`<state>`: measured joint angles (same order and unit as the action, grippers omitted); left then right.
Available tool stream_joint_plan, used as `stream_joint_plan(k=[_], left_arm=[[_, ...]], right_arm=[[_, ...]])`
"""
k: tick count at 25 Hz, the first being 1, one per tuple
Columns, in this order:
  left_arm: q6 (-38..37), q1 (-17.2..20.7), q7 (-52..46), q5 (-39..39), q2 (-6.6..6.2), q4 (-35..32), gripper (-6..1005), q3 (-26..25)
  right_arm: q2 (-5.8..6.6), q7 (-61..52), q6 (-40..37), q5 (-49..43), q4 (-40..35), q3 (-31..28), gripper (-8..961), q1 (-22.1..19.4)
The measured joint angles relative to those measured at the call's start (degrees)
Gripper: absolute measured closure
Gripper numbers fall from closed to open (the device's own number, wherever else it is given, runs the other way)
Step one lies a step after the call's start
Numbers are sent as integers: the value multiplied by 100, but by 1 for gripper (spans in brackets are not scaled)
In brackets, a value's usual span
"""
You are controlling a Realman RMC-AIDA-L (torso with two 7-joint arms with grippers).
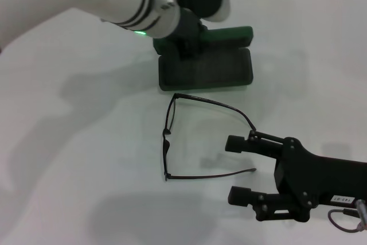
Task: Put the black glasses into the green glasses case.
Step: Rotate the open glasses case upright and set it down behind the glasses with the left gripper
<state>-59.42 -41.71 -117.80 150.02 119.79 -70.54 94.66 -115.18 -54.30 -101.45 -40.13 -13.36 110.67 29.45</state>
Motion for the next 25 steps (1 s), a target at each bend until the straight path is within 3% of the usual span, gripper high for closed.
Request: stream_joint_plan(k=[9,25], left_arm=[[-310,-214,-31,320,9,87,776,461],[-332,-234,-308,285,37,-6,766,461]], right_arm=[[11,-2,95,20,-4,-74,113,-42],[36,-85,233,25,-9,-160,112,-37]])
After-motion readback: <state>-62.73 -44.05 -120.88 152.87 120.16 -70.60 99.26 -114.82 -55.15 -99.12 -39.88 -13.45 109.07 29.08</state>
